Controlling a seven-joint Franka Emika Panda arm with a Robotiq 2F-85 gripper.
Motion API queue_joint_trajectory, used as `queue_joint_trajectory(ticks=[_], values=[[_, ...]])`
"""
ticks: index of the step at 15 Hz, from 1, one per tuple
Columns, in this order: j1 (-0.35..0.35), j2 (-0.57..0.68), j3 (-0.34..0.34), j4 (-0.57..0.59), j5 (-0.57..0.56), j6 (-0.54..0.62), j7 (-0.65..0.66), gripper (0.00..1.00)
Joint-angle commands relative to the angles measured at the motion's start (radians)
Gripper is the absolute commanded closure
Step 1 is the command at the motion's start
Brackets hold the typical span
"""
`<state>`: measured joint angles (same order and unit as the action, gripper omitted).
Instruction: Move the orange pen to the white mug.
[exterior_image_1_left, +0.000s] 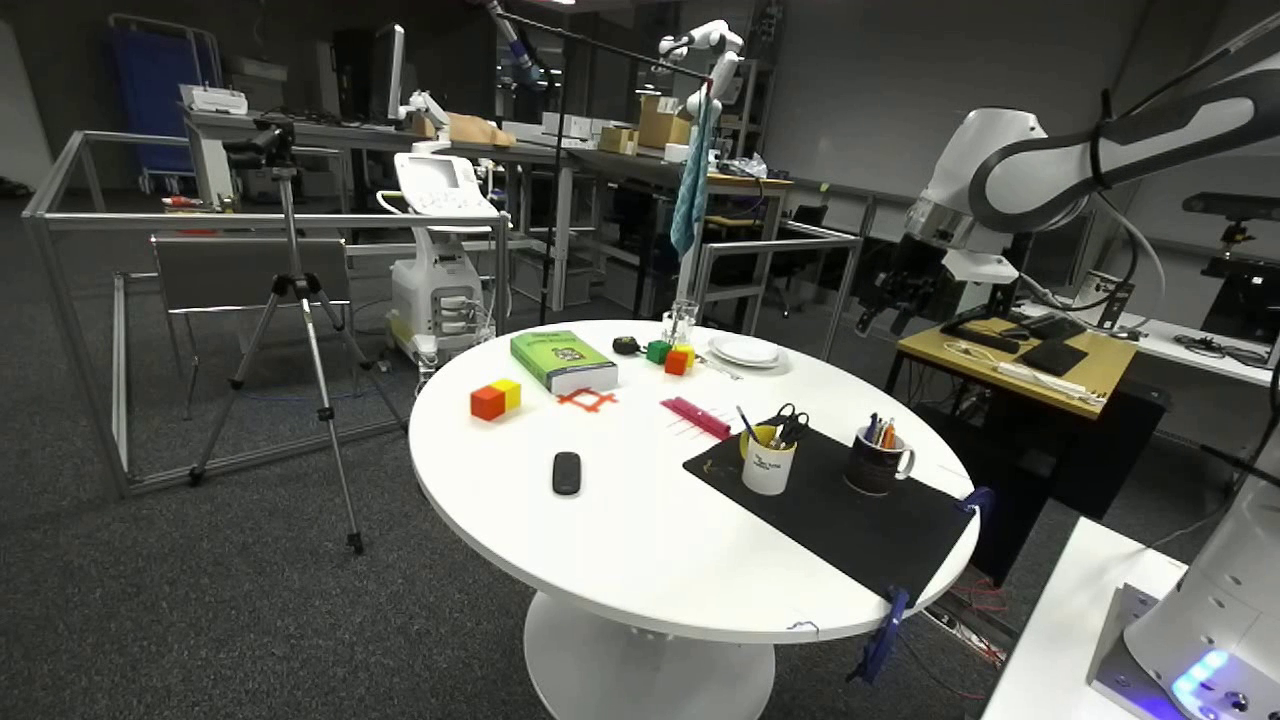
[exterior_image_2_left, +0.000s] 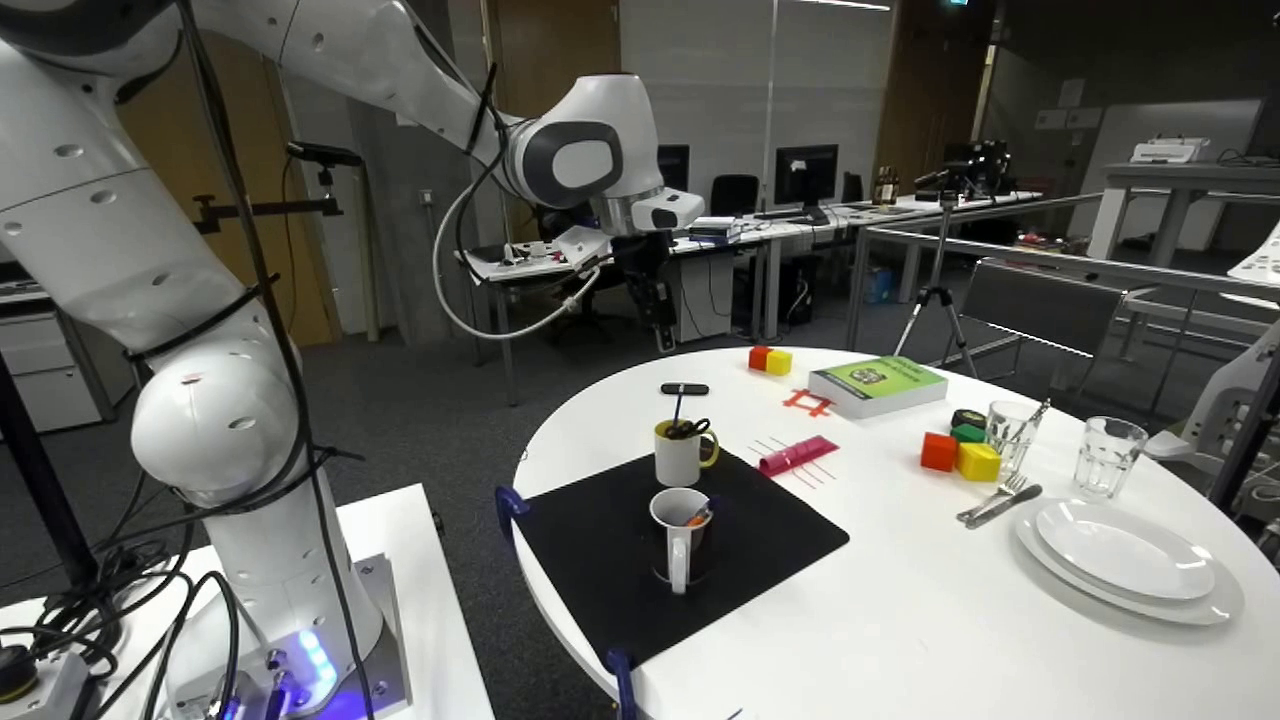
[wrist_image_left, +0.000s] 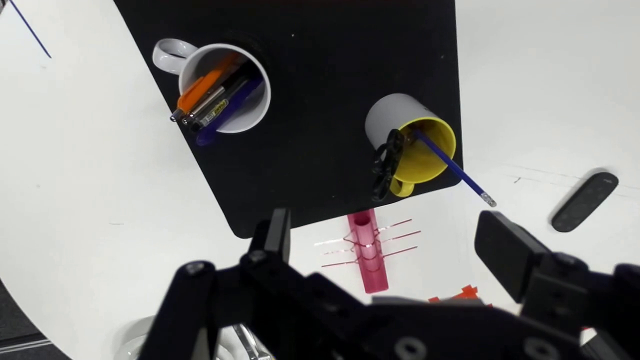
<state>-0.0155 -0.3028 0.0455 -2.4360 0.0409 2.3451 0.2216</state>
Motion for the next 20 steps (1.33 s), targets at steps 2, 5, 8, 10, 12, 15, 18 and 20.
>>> queue_joint_trajectory(ticks=[2, 5, 8, 10, 12, 15, 18, 20], values=[[-0.015, -0.069, -0.031, -0.043, 0.006, -0.006, -0.023, 0.0], [-0.014, -0.025, -0.025, -0.017, 0.001, -0.003, -0.006, 0.0], [-0.014, -0.039, -0.026, -0.026, 0.002, -0.003, -0.006, 0.0], [0.0, -0.042, -0.021, -0.035, 0.023, -0.003, -0.004, 0.0], [0.003, -0.02, -0.023, -0.036, 0.042, 0.002, 0.001, 0.0], [-0.003, 0.019, -0.034, -0.034, 0.053, 0.014, -0.005, 0.0], [-0.016, 0.071, -0.047, -0.022, 0.049, 0.029, -0.001, 0.0], [-0.028, 0.108, -0.059, -0.009, 0.044, 0.033, 0.0, 0.0]])
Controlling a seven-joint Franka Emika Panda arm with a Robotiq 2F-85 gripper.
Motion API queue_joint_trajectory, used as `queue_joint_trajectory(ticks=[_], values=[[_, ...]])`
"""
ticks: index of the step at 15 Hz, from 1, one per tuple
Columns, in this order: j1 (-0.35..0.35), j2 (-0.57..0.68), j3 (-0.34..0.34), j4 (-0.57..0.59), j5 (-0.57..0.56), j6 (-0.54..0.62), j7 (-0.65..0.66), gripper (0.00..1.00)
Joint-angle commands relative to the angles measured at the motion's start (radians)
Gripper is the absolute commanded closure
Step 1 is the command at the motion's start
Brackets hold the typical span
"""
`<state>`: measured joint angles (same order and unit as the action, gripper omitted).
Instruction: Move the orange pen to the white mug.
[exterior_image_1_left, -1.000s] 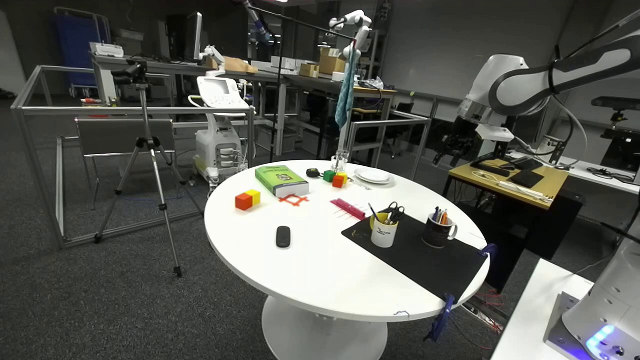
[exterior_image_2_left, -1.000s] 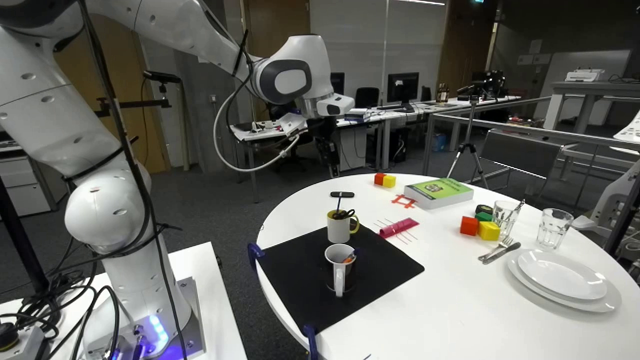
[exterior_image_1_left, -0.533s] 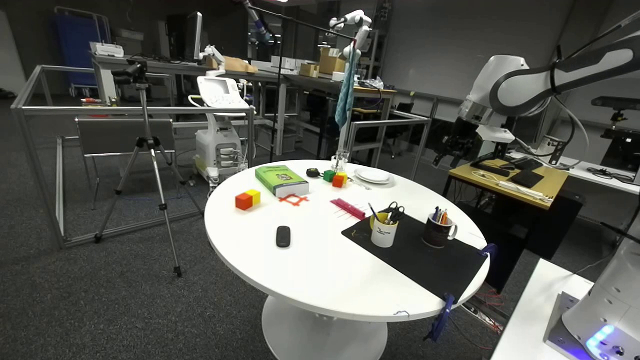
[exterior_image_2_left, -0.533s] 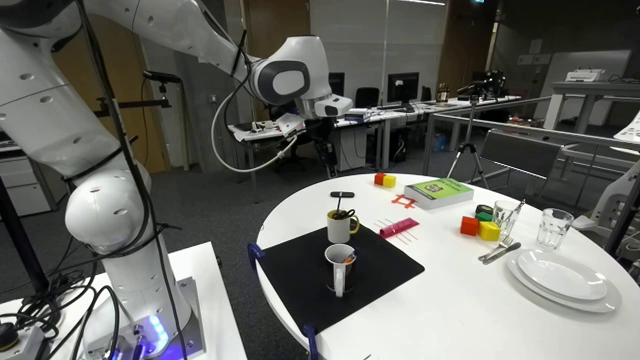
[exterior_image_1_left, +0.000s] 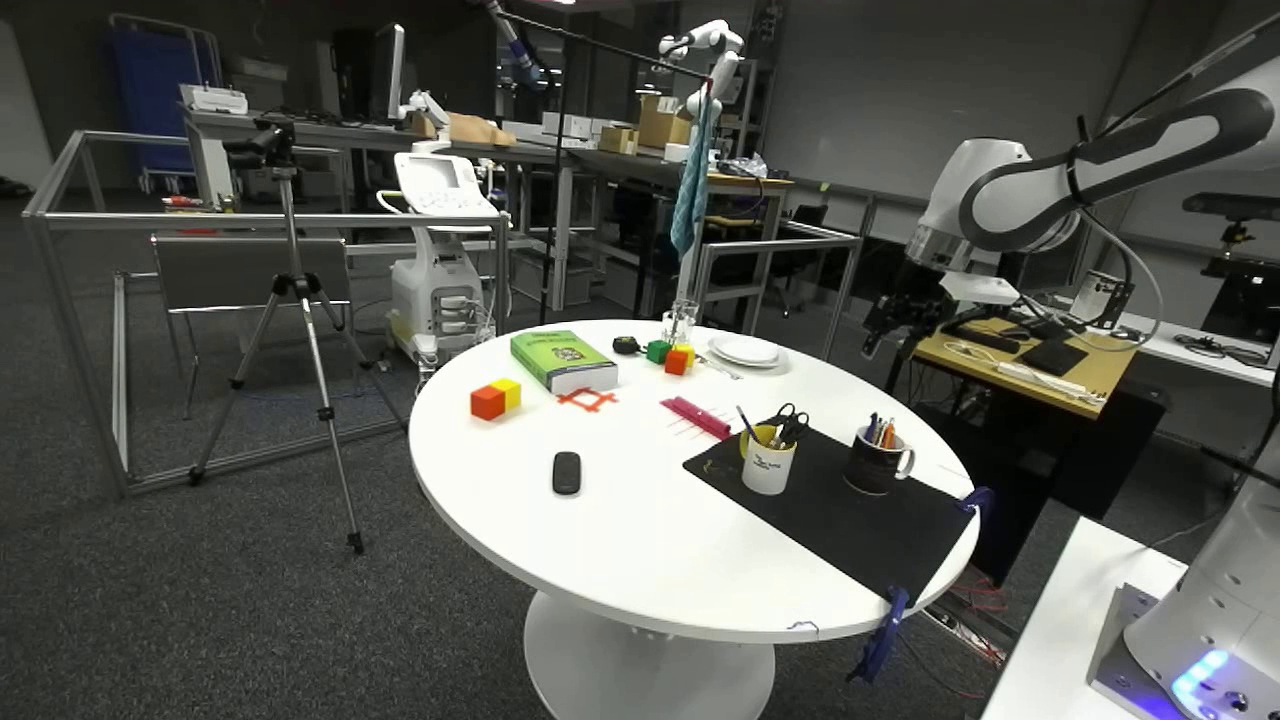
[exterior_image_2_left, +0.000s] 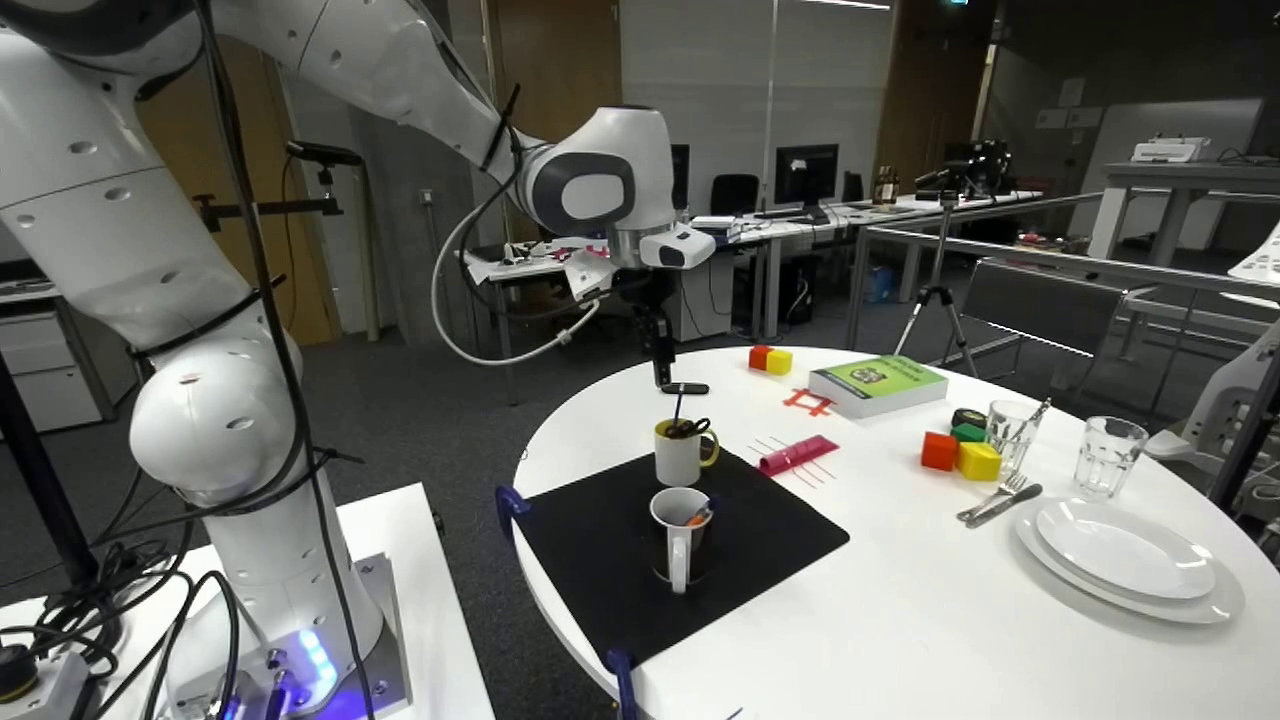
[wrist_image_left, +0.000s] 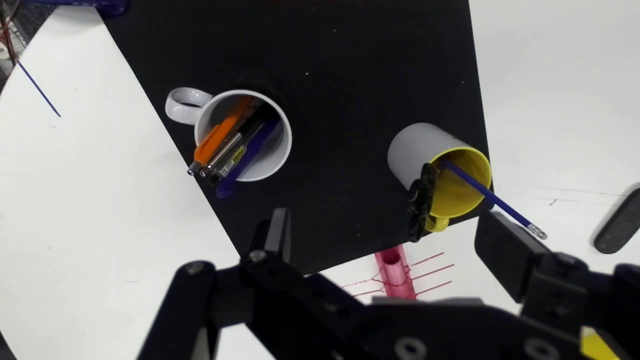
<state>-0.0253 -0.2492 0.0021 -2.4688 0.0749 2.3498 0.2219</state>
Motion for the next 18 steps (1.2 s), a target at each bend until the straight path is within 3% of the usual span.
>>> queue_joint_trajectory(ticks=[1, 8, 18], values=[[-0.024, 0.073, -0.021, 0.028, 0.005, 0.038, 0.003, 0.0], [-0.045, 0.179, -0.071, 0.057, 0.011, 0.073, -0.034, 0.0], [-0.077, 0.191, -0.123, 0.069, -0.027, 0.039, -0.177, 0.0]])
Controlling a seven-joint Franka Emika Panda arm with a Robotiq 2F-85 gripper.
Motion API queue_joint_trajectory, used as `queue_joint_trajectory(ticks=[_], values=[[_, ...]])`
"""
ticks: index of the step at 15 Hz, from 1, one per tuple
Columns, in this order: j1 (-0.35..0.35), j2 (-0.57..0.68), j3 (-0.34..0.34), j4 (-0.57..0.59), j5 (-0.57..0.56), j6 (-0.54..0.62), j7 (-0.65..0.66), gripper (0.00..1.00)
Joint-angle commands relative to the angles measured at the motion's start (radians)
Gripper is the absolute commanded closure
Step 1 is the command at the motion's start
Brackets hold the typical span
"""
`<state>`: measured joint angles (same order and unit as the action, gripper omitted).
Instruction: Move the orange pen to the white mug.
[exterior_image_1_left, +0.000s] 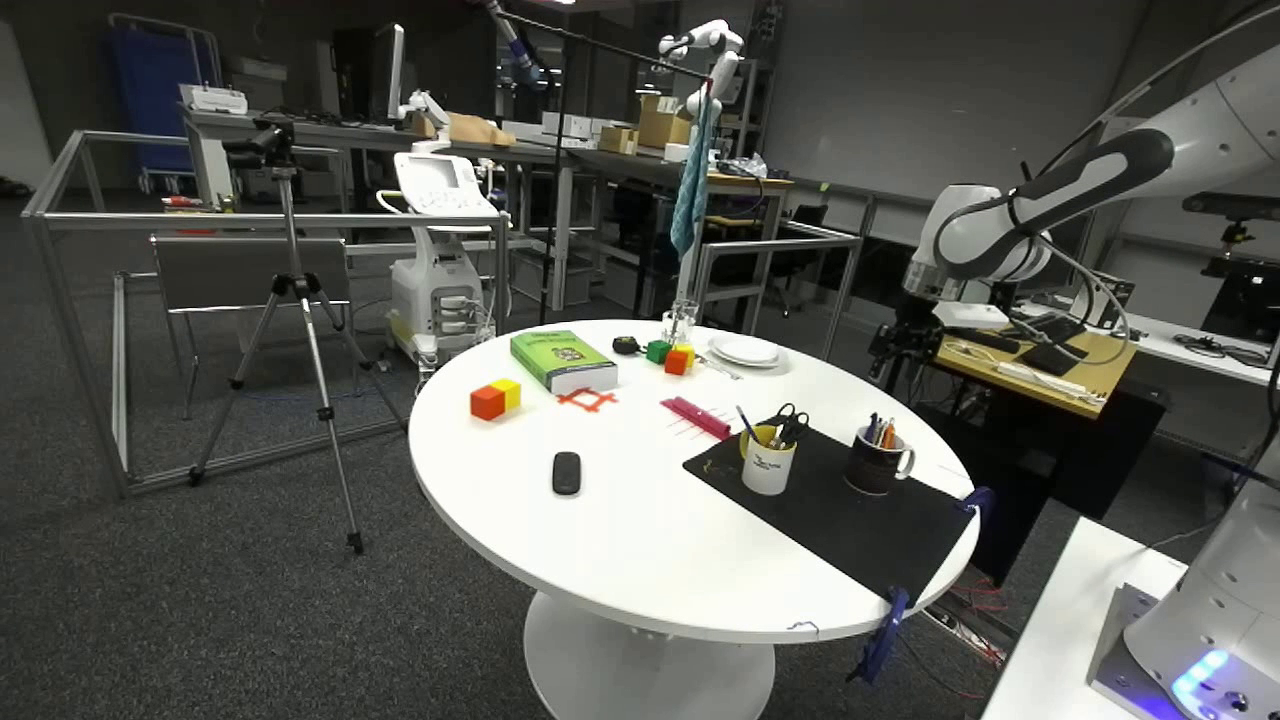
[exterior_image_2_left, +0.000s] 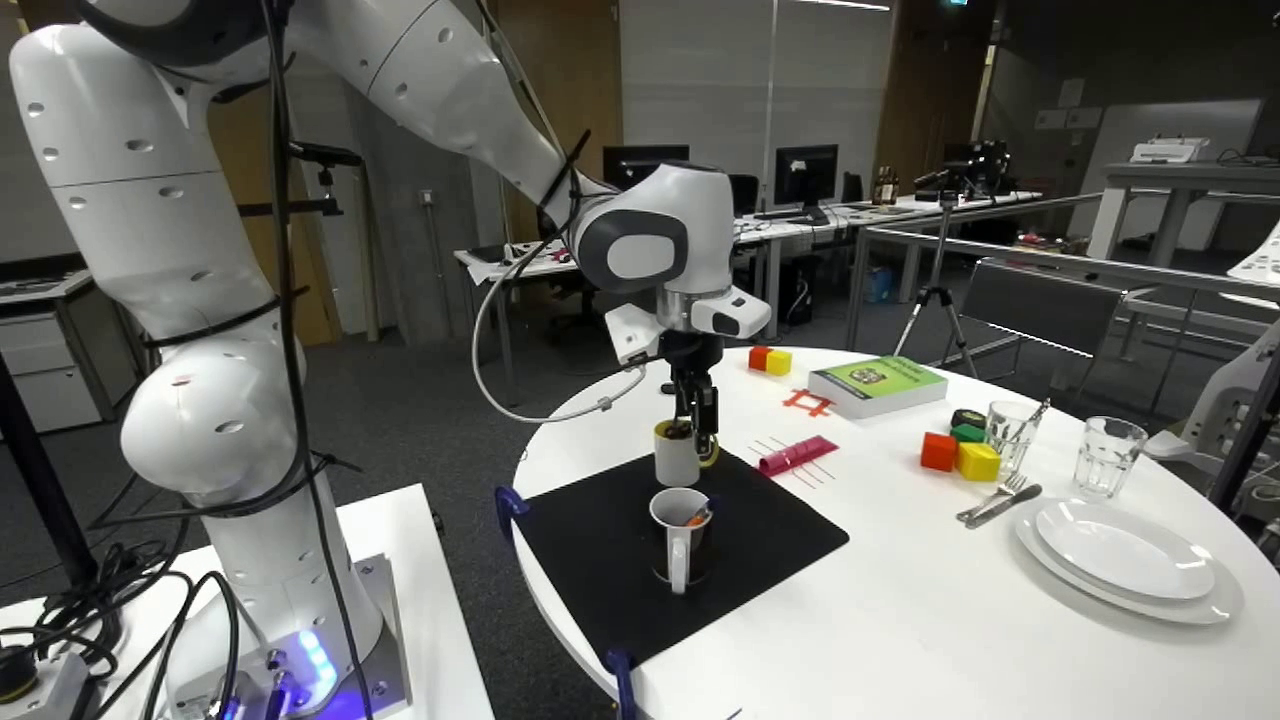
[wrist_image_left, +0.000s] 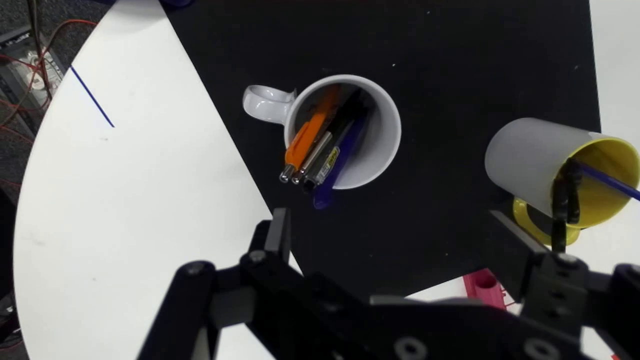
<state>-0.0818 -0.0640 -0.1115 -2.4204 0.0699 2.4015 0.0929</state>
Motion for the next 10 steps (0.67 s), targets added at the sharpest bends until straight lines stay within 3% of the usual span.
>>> queue_joint_trajectory(ticks=[1, 10], values=[[-0.023, 0.008, -0.014, 0.023, -0.03, -0.021, -0.061, 0.0], [-0.042, 0.052, -0.036, 0.031, -0.088, -0.055, -0.21, 0.0]])
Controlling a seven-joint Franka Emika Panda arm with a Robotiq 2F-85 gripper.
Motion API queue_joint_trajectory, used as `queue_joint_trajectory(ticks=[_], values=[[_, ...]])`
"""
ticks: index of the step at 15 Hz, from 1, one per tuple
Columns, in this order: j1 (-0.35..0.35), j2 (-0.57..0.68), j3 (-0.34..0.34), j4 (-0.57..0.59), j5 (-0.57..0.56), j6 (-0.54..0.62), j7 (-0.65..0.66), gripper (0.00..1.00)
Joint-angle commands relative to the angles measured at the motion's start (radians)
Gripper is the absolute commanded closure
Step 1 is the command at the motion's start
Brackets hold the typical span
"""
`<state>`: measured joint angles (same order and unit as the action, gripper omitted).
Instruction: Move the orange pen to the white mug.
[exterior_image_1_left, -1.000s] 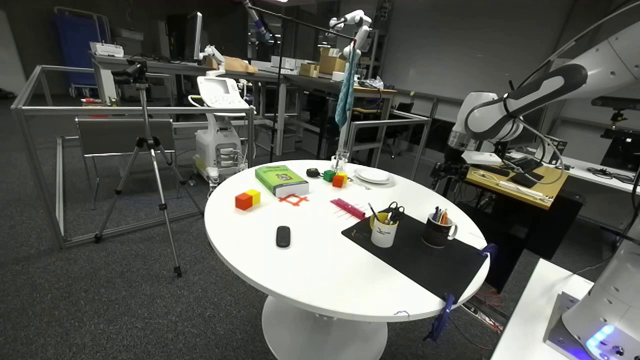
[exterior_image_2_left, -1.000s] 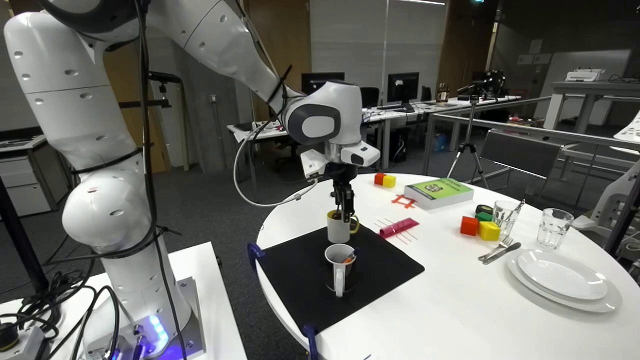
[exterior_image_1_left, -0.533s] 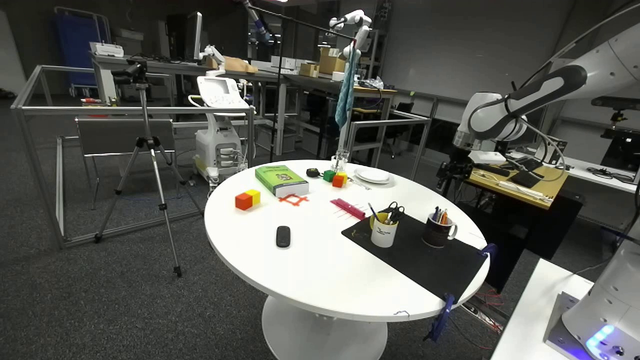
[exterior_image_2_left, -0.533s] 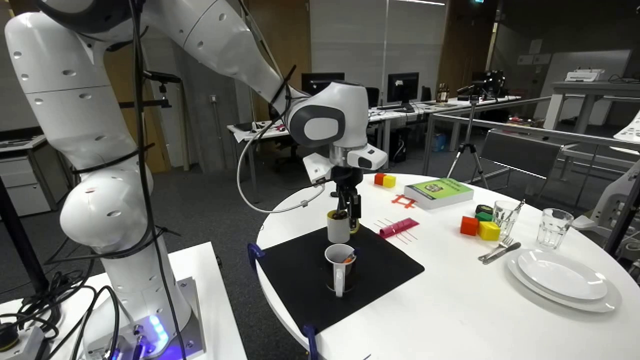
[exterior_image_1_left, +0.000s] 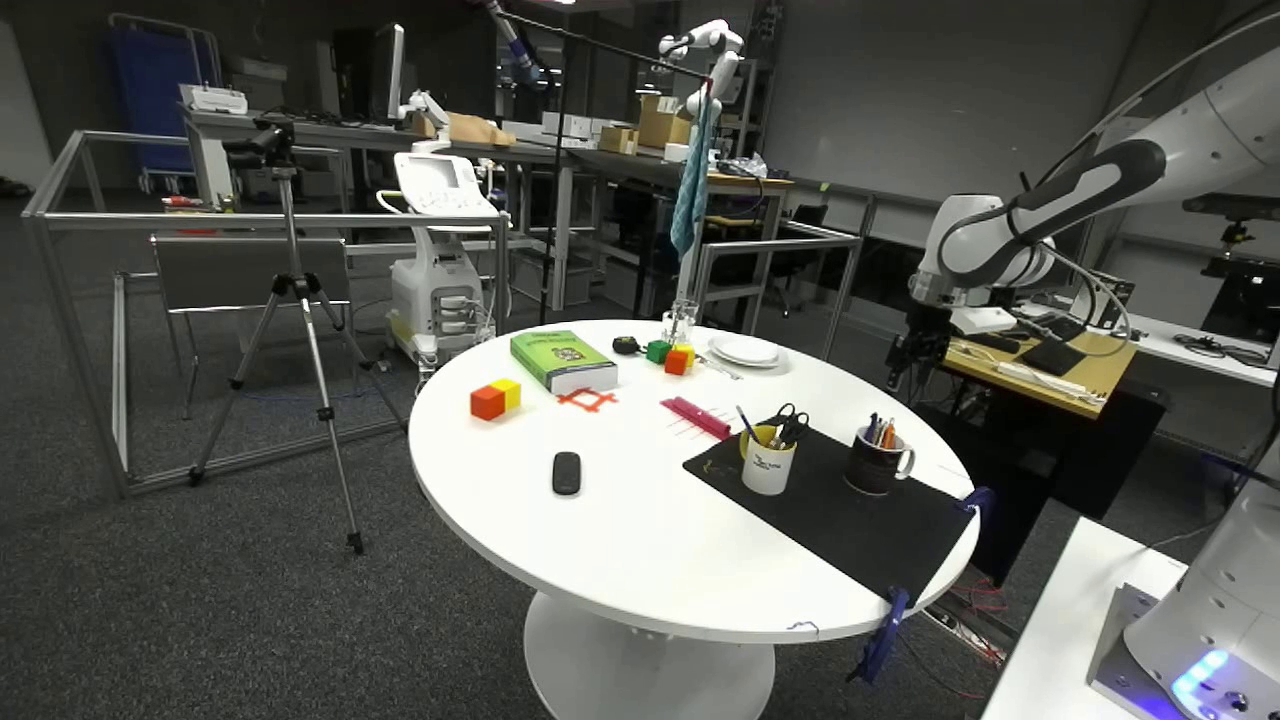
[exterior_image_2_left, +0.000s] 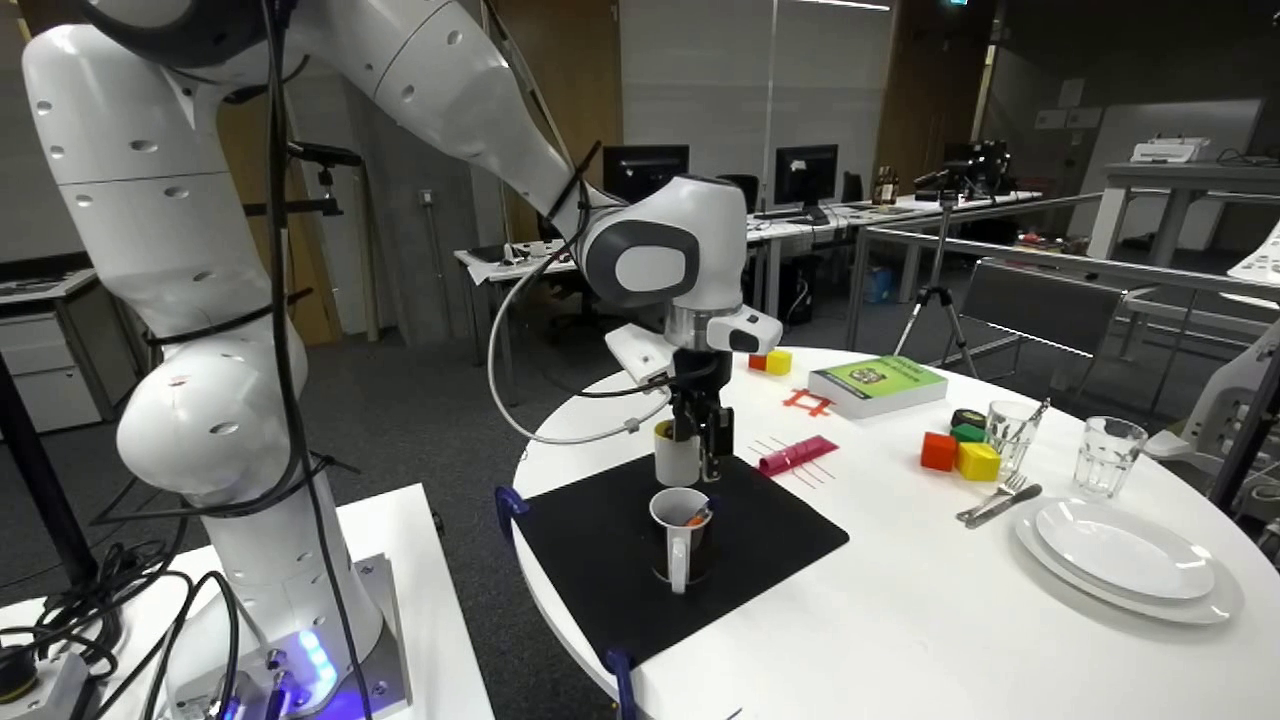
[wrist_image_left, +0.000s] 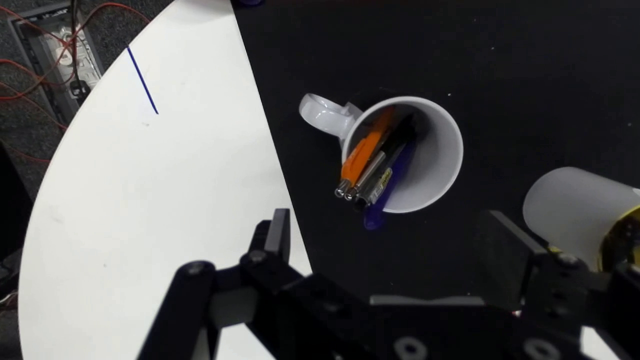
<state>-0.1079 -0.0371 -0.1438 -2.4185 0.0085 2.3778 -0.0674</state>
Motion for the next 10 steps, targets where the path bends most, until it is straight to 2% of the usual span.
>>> queue_joint_trajectory(ticks=[1, 4, 5, 10], values=[[-0.016, 0.032, -0.006, 0.031, -0.028, -0.035, -0.066, 0.0], [-0.02, 0.055, -0.012, 0.042, -0.022, -0.051, -0.099, 0.0], [-0.011, 0.035, -0.004, 0.007, -0.008, -0.009, -0.066, 0.0], [-0.009, 0.034, 0.0, -0.002, 0.011, -0.001, -0.085, 0.0]])
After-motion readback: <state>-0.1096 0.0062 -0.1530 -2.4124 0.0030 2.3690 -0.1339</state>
